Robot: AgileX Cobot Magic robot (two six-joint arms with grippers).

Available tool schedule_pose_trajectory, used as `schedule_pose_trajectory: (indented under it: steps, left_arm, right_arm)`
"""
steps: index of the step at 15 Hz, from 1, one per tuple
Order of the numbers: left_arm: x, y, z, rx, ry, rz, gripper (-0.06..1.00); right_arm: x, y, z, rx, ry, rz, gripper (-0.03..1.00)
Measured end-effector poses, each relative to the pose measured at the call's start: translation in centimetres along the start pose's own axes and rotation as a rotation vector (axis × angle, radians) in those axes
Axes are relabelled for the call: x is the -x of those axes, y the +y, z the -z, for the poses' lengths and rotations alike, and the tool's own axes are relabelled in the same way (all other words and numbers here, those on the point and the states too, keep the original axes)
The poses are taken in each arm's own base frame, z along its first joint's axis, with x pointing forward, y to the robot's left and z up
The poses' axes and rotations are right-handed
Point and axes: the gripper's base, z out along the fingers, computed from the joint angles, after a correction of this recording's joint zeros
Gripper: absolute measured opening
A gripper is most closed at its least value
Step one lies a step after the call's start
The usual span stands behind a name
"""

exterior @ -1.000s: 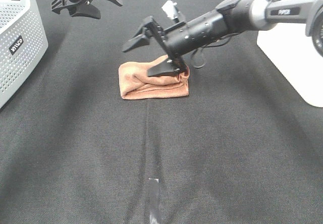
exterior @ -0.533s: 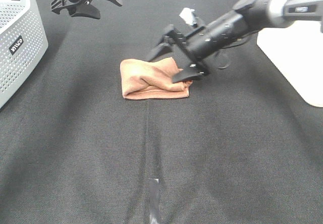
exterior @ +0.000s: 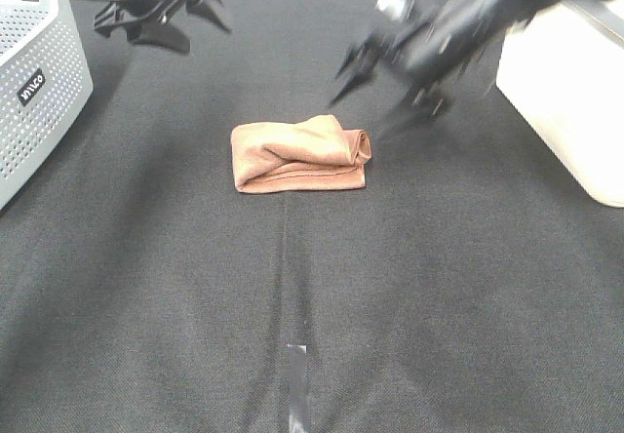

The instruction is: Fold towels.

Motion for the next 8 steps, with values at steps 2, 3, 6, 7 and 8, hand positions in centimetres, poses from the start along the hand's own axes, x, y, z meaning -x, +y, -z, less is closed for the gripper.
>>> schedule_pose_trajectory:
  steps: [2,3,6,7,8]
  left_arm:
    - [-0.4,-0.6,1.5,0.02,0.052,-0.043,0.64]
    - [-0.5,-1.0,2.6,0.04,0.068,-0.07,0.64]
    - [-0.7,-3.0,8.2,0.116,0.07,-0.142,0.64]
    - [-0.9,-3.6,10.2,0.14,0.066,-0.17,0.64]
    - [-1.2,-4.2,12.0,0.164,0.071,-0.196,0.64]
  right_arm:
    - [-0.4,1.6,2.4,-0.054,0.018,0.034,0.91]
    - [-0.6,2.4,3.6,-0.083,0.023,0.045,0.91]
    - [-1.4,5.3,8.0,-0.186,-0.019,0.08,0.91]
    - [-1.6,5.9,9.1,-0.22,-0.037,0.081,0.91]
    - [-2.0,6.7,10.4,-0.26,-0.058,0.08,0.91]
